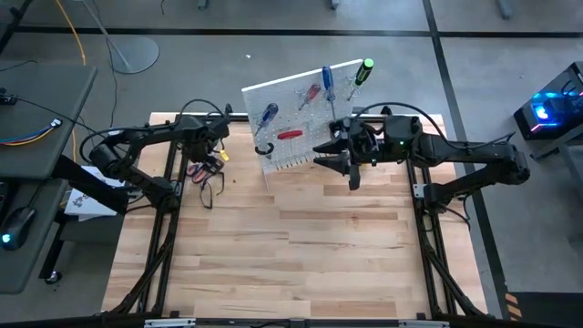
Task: Hang tools onto peg board
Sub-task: Hang the blue scissors on the peg board
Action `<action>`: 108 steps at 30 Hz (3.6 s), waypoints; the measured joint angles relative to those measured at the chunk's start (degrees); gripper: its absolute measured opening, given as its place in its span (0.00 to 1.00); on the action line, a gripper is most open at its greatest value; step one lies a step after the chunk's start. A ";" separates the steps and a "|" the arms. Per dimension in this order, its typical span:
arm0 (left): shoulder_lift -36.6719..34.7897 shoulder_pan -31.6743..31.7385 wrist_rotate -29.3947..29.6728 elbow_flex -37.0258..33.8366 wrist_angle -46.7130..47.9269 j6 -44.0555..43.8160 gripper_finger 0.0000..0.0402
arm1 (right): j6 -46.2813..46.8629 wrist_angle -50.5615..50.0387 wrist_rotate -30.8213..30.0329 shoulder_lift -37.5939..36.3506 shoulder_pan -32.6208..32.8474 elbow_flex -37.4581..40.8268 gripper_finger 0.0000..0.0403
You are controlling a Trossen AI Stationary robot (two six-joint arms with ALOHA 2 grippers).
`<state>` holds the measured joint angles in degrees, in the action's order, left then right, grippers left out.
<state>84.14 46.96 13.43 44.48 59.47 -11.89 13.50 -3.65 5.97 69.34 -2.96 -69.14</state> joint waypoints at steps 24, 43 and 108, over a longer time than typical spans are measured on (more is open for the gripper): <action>9.42 -0.46 -4.75 -4.18 0.88 -3.16 0.56 | -1.49 -0.03 -2.59 0.00 0.00 0.00 0.35; 6.46 -1.26 -4.82 0.16 -4.67 6.08 0.45 | -1.81 -0.39 -5.49 0.00 -0.39 0.00 0.35; 6.69 -6.83 8.09 7.42 -2.77 41.05 0.57 | 1.49 -0.45 -10.35 0.02 -0.70 0.00 0.35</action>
<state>90.83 40.13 21.52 51.90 56.70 29.16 14.98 -4.11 -4.38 69.36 -3.66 -69.14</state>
